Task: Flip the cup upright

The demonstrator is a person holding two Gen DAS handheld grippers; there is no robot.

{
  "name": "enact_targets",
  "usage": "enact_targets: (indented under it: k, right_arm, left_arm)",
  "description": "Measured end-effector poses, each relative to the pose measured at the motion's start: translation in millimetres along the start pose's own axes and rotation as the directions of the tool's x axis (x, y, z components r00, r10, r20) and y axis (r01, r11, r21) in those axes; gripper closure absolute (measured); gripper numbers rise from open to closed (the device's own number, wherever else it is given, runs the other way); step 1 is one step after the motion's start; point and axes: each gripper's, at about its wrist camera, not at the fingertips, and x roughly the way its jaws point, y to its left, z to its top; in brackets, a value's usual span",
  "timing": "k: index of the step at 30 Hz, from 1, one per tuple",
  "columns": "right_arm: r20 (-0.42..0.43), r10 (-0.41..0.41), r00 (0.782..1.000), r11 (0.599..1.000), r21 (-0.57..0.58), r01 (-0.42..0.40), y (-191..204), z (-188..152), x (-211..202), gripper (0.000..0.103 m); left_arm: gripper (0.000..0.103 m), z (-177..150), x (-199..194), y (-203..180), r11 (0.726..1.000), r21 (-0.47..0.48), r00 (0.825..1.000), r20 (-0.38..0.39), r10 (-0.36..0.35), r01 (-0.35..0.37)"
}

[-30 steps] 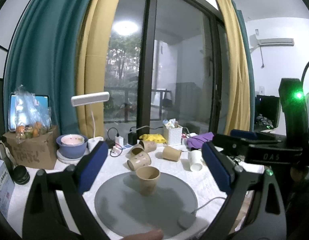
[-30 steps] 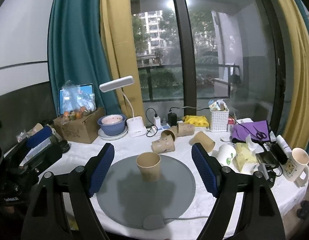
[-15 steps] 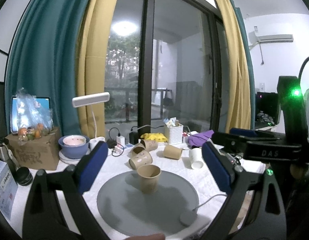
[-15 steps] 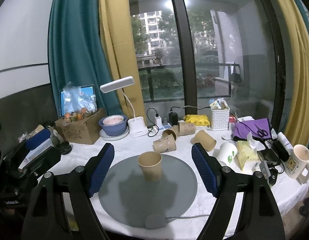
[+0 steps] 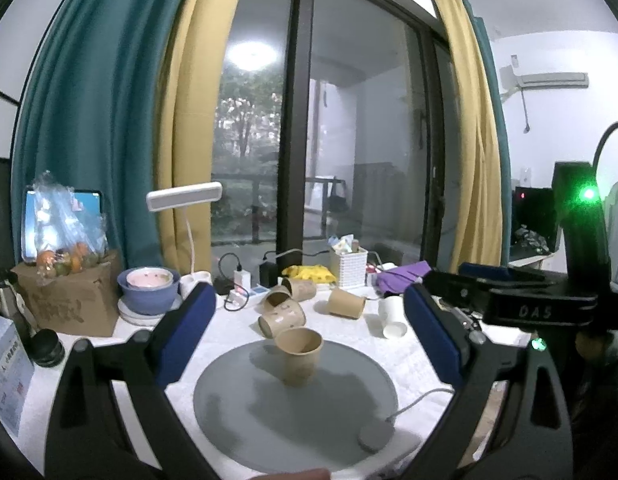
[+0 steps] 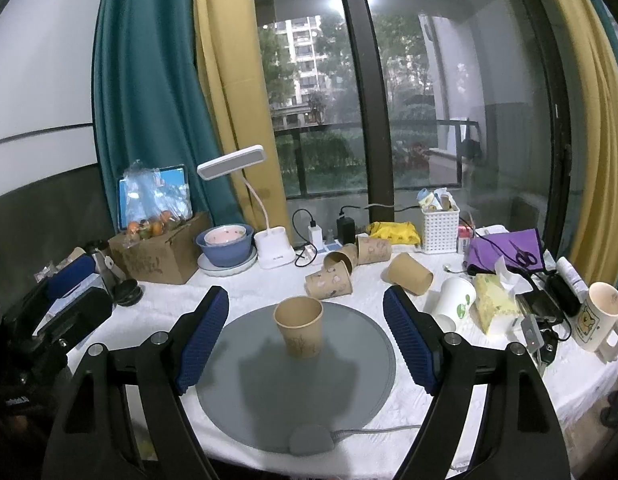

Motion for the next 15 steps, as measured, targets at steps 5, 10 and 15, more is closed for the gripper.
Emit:
enact_targets:
  k: [5, 10, 15]
  right_arm:
    - [-0.004, 0.002, 1.0, 1.0, 0.002, -0.002, -0.3, -1.1, 0.8, 0.021]
    - [-0.004, 0.001, 1.0, 1.0, -0.001, -0.001, 0.4, -2.4, 1.0, 0.021]
    - [-0.004, 0.0, 1.0, 1.0, 0.001, 0.0, 0.9, -2.2, 0.9, 0.021]
  left_arm:
    - [0.007, 0.7, 1.2, 3.2, 1.0, -0.01, 1.0, -0.005, 0.011, -0.011]
    - [0.007, 1.0, 2.6, 5.3, 0.999, -0.025, 1.0, -0.006, 0.024, -0.024]
    - [0.007, 1.0, 3.5, 5.9, 0.999, -0.027, 1.0, -0.006, 0.024, -0.024]
